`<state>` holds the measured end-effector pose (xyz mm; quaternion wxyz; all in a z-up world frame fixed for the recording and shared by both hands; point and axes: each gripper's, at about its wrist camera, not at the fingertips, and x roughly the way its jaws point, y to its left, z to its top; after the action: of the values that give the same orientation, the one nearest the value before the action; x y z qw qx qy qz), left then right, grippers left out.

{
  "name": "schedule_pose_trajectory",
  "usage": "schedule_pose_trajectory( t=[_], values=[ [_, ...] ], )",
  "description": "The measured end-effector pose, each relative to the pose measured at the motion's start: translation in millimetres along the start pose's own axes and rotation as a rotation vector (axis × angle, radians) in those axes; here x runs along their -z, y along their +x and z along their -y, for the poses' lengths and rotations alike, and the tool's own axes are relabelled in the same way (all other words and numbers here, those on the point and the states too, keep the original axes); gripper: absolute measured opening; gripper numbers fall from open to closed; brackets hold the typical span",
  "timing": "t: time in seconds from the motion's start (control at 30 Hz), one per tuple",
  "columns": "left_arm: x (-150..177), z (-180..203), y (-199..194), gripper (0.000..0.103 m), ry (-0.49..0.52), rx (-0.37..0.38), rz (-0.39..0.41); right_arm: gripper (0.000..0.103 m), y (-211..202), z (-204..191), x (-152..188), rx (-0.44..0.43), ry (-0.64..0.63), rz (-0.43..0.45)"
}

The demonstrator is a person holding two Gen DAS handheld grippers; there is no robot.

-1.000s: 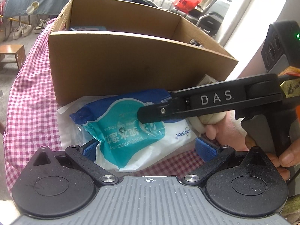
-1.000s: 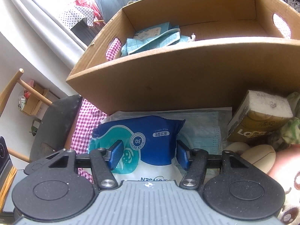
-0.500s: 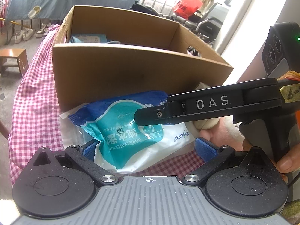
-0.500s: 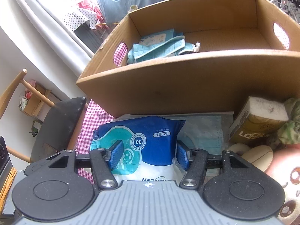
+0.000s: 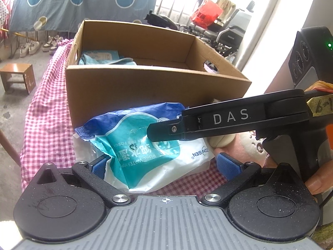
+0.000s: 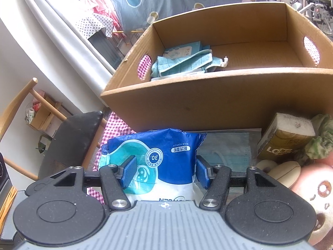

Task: Organize soft objects
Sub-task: 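Lift the wet-wipes pack and carry it into the cardboard box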

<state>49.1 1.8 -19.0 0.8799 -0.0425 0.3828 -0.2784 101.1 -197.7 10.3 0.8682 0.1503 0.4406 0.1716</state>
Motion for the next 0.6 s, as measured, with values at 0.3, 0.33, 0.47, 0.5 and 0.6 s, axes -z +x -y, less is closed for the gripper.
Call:
schedule_pose_trajectory(
  t=[0.3,0.33,0.47,0.5,0.6],
  values=[
    [-13,12,-28,0.103,0.041,-0.039,0.078,0.063,-24,-17,-6,-0.038,-0.038,0.064],
    [-17,13,-32,0.103,0.049,-0.045,0.089,0.063,-28,-19,-8,-0.044,-0.046,0.076],
    [-37,18,-41,0.103,0.087,-0.056,0.137,0.063,-43,-28,-25,-0.065,-0.078,0.123],
    [-43,18,-42,0.103,0.091,-0.057,0.148,0.063,-47,-29,-30,-0.070,-0.083,0.133],
    [-64,20,-39,0.103,0.097,-0.045,0.163,0.063,-55,-29,-49,-0.081,-0.094,0.151]
  ],
)
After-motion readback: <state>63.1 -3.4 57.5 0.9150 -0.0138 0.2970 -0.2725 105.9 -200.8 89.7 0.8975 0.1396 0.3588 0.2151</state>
